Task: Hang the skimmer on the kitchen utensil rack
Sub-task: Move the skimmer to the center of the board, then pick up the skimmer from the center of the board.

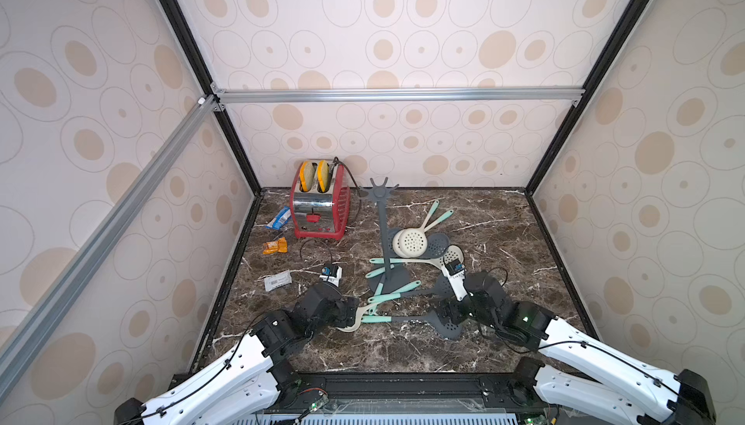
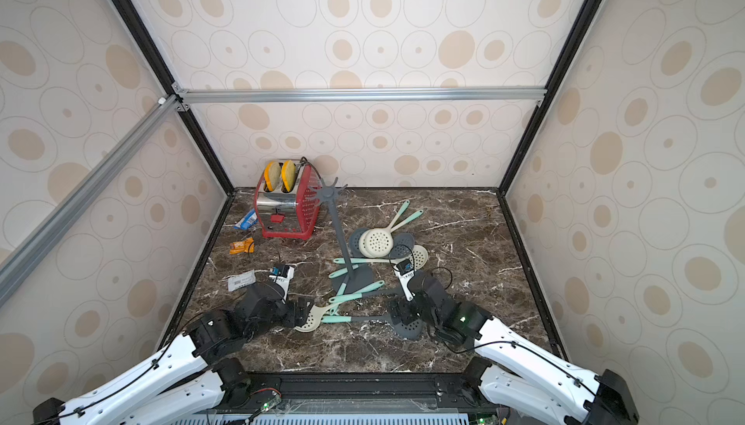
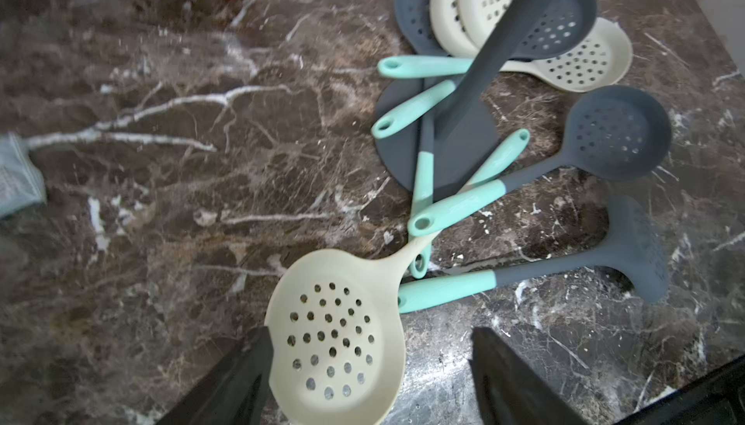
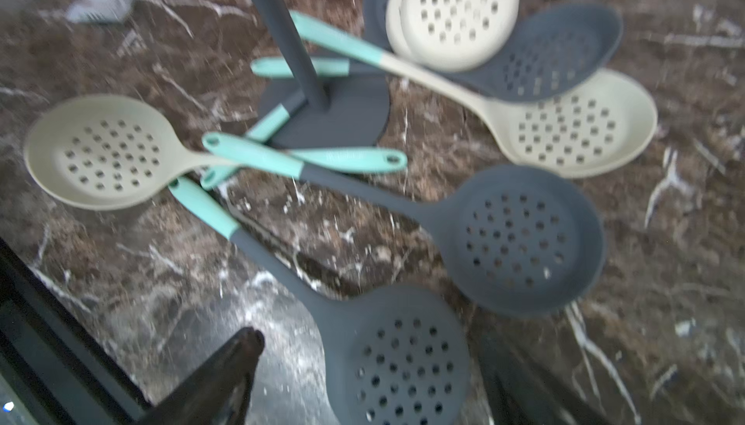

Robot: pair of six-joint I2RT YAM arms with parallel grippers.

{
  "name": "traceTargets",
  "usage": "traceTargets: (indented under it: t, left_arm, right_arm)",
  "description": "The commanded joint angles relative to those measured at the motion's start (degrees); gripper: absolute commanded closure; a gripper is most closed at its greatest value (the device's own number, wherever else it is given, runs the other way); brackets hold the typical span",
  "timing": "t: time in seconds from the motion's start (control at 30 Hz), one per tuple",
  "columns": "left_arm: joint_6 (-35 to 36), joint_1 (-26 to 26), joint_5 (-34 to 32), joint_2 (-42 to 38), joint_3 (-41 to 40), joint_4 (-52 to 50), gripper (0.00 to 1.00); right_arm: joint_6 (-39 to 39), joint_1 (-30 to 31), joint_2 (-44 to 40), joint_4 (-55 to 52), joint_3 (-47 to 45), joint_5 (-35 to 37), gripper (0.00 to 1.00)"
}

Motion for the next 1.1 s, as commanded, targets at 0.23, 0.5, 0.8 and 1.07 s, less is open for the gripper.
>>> traceTargets:
  t: [0.23, 0.5, 0.8, 1.07]
  left_arm:
    - [-0.4, -0.4, 16.3, 2.3, -1.3, 8.8, 0.43]
    - [-7.3, 4.1, 20.1, -8.8, -2.4, 8.8, 0.32]
    - [-10.5, 23.2, 36.6, -11.5, -1.8, 8.9, 0.33]
    - [-8.4, 24.7, 37.1, -10.1, 0.7, 6.7, 0.36]
  right_arm:
    - [-13.9, 3.8, 8.5, -17.3, 10.2, -12.4, 0.10]
    - [-27.1, 8.1, 20.7, -17.4, 18.9, -10.2, 0.10]
    - [-43.6, 10.0, 32.5, -16.4, 21.6, -7.9, 0.18]
    - [-47.8, 9.9, 41.1, -13.5, 23.9, -4.7, 0.29]
